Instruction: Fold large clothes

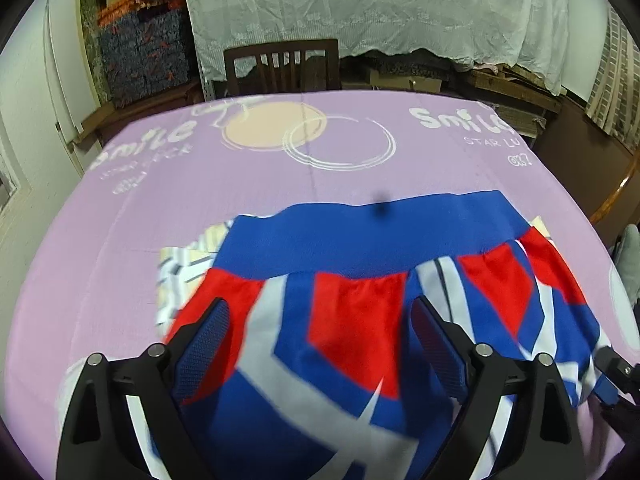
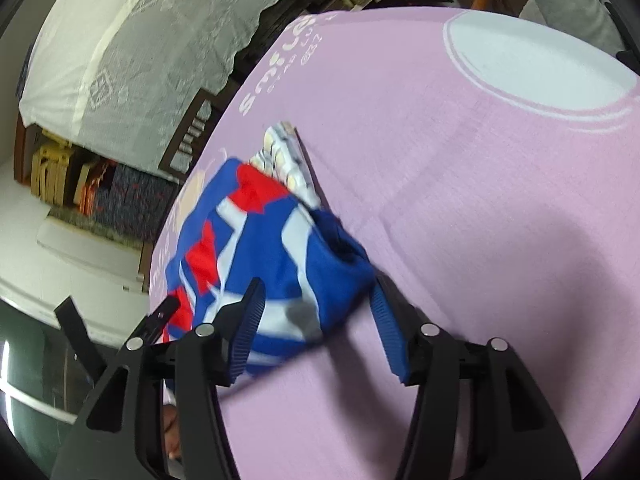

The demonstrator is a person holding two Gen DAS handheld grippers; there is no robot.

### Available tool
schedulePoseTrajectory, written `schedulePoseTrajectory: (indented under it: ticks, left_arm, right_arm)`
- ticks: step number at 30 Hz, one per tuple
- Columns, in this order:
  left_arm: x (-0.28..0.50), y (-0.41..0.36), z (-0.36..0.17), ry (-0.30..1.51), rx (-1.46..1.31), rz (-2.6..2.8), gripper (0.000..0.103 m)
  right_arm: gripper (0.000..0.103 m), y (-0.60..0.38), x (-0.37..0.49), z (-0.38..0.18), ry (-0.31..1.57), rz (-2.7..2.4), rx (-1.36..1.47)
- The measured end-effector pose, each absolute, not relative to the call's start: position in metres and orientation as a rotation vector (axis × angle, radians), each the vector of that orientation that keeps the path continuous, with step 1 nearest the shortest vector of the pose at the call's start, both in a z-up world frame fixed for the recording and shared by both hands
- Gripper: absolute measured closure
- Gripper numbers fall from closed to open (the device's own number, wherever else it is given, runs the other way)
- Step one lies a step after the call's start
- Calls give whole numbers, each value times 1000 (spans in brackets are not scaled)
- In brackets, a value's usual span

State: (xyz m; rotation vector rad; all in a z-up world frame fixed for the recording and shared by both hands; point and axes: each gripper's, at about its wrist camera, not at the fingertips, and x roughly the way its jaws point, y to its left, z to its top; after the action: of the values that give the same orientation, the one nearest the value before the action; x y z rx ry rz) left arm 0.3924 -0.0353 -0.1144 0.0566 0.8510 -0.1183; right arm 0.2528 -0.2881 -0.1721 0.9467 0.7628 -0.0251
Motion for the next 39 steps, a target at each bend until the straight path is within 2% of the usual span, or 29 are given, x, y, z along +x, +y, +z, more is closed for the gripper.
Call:
schedulePoseTrajectory:
  ticks: [10, 14, 18, 20, 22, 26, 28, 33, 38, 39]
  left_arm:
    - [403, -37, -133, 882, 41, -122, 9]
    - [403, -38, -134, 876, 46, -122, 9]
    - [403, -39, -135, 871, 59, -113, 7]
    - [403, -40, -135, 870, 68, -109, 7]
    - [403, -39, -135, 874, 65, -112, 7]
    - [404, -36, -131, 896, 62, -124, 15]
    - [406, -31, -128, 910, 58, -132, 26]
    - [419, 6, -114, 969, -81, -169, 37]
    - [420, 47, -76, 959, -212, -242, 37]
    - [417, 55, -64, 945, -245, -281, 31]
  right_arm:
    - [48, -262, 279, -168, 744, -38, 840]
    - [57, -273, 303, -172, 741, -44, 895]
    - [65, -261, 301, -171, 731, -64, 803]
    - [76, -263, 306, -172, 743, -59, 809]
    - [79, -267, 309, -174, 752, -51, 841]
    - [82, -259, 307, -153, 728, -44, 789]
    - [83, -251, 306, -139, 703, -38, 738]
    - [83, -208, 305, -90, 623, -23, 533]
    - [83, -145, 295, -53, 537, 29, 311]
    - [83, -136, 292, -51, 528, 41, 282]
